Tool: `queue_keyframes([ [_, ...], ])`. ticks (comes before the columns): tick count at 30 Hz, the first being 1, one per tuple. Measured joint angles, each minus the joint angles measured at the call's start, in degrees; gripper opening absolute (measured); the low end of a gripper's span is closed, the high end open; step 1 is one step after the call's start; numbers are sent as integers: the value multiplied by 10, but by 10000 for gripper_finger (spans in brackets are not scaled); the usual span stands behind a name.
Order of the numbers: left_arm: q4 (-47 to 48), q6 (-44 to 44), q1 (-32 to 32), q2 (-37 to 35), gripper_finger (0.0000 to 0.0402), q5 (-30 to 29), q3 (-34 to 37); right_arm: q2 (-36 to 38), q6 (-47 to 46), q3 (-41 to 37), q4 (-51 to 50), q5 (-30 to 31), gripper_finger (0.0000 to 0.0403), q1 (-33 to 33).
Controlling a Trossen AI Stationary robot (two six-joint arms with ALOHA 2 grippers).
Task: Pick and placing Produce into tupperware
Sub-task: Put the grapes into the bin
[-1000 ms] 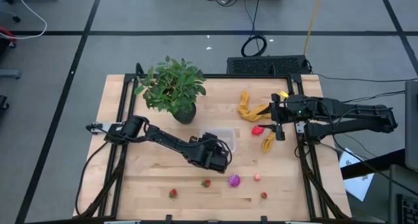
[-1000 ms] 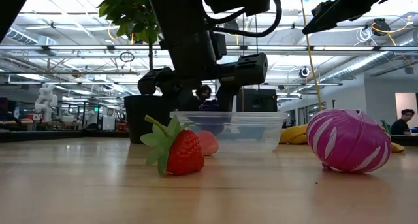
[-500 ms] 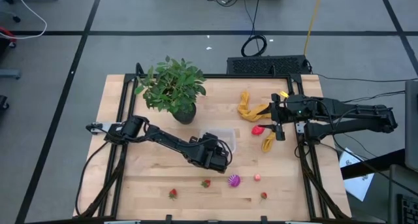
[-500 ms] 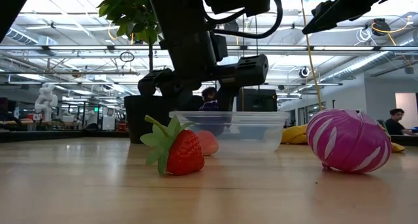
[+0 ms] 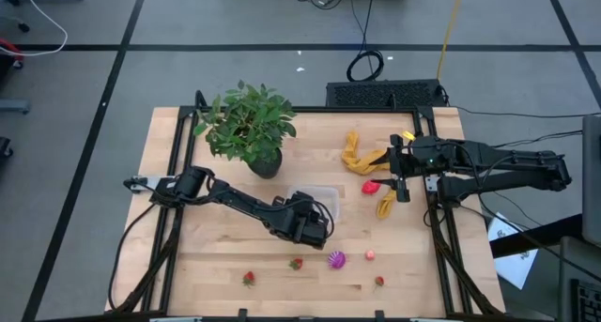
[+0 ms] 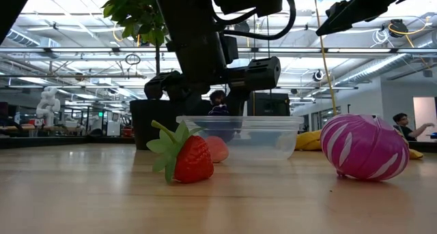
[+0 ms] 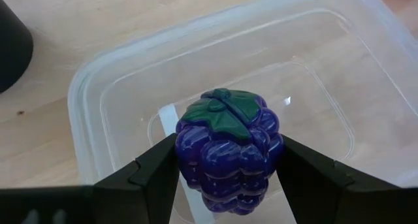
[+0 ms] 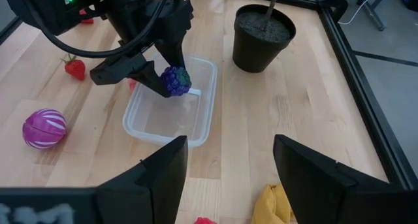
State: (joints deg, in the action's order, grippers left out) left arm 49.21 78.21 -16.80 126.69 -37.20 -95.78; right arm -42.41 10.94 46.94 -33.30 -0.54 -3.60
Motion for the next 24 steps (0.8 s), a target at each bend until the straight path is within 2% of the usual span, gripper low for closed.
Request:
queue_keyframes([
  [24,0,-2,0,0,234,-26,0,0,0,0,0,0,220,0],
])
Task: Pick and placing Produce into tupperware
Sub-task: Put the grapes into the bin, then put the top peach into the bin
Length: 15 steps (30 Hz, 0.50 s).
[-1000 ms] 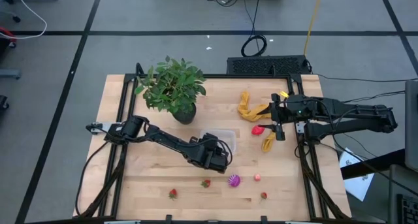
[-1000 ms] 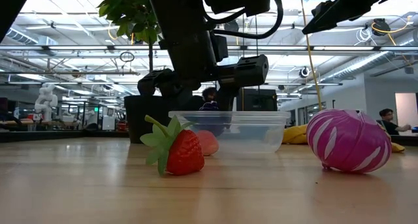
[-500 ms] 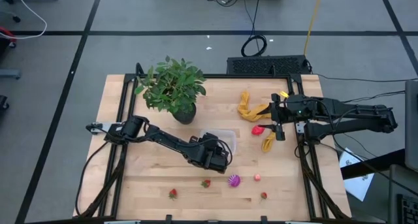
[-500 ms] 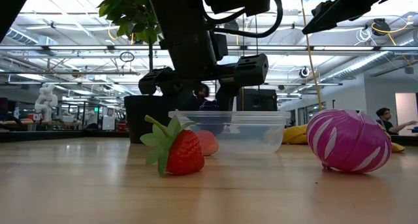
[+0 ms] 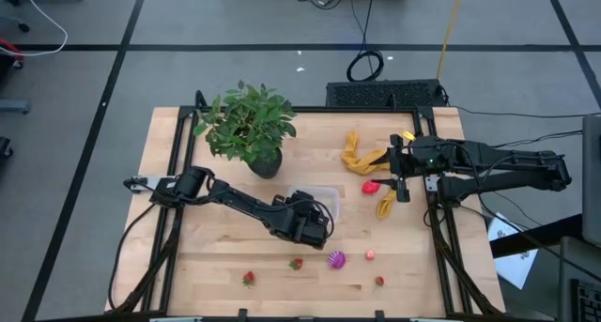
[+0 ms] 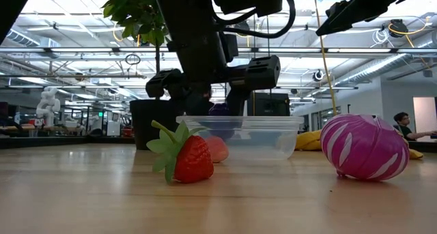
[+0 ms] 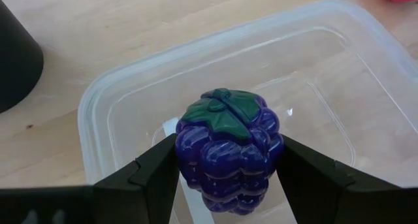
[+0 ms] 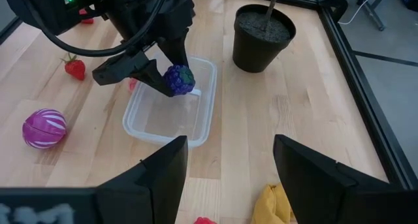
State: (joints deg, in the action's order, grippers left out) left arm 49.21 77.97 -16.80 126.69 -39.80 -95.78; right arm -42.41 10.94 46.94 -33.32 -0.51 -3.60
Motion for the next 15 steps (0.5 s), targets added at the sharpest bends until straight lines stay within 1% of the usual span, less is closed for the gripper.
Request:
queue_keyframes([
  [9,0,2,0,0,281,-7,0,0,0,0,0,0,220,0],
  [15,-1,2,0,0,299,-13,0,0,0,0,0,0,220,0],
])
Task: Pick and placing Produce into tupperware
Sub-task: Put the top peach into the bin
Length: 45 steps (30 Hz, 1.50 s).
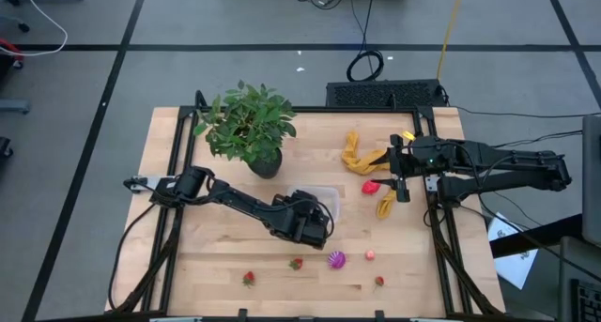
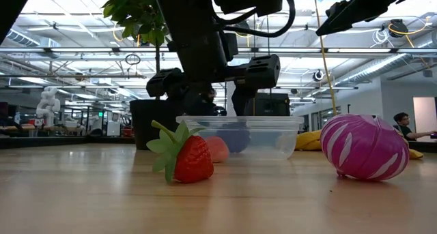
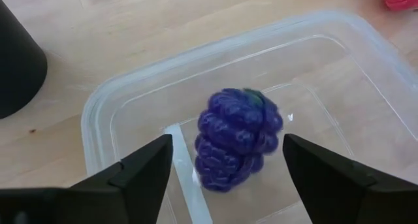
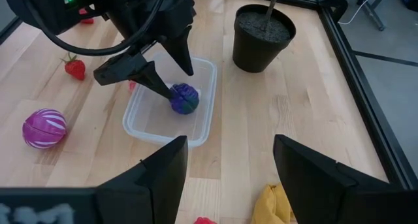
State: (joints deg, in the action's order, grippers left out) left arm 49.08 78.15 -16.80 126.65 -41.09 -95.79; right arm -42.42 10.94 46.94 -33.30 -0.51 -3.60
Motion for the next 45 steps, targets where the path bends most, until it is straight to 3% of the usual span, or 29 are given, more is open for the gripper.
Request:
queue_keyframes([
  [7,-32,-36,-12,0,301,-42,-6,0,0,0,0,0,220,0],
  [15,-24,-117,-41,-1,302,-84,-83,0,-13,0,0,0,220,0],
  [22,-22,-191,-97,-1,302,-135,-168,0,-13,0,0,0,220,0],
  [29,-7,-171,-165,-1,303,-164,-226,0,-13,0,0,0,220,0],
  [34,20,-103,-219,-1,303,-193,-230,0,-30,0,0,0,220,0],
  [40,233,144,-283,-1,307,-232,-230,0,-43,0,6,-52,220,0],
  [42,327,253,-297,-1,308,-192,-230,0,-43,0,9,-74,220,0],
  [45,414,383,-307,-1,308,-66,-225,0,-43,0,20,-88,220,6],
])
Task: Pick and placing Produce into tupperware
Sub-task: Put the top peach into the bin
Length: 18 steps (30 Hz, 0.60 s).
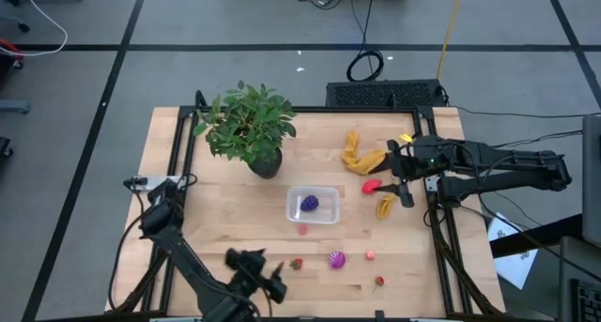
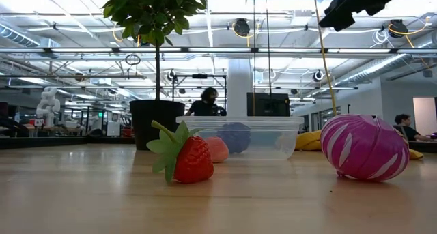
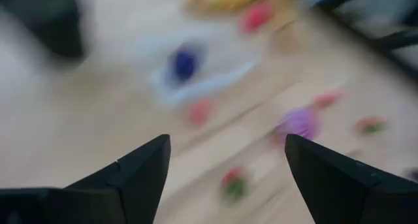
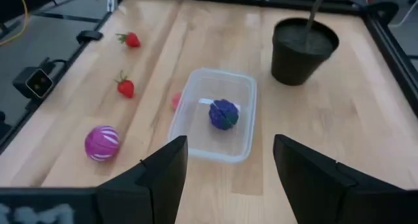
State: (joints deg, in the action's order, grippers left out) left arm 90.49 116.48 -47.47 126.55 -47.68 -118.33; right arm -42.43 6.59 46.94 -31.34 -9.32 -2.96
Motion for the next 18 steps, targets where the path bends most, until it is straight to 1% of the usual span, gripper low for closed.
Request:
queue_keyframes([
  [1,-6,-6,2,-4,308,39,10,0,0,0,3,0,220,5],
  [2,-7,-12,2,-9,308,62,18,0,1,0,5,0,220,12],
  [7,-4,-36,16,-29,308,126,32,-2,-2,0,18,-13,220,74],
  [13,-4,-100,44,-34,308,148,40,-21,-13,0,56,-14,220,172],
  [18,-4,-153,62,-33,308,150,40,-55,-15,0,73,-14,219,232],
])
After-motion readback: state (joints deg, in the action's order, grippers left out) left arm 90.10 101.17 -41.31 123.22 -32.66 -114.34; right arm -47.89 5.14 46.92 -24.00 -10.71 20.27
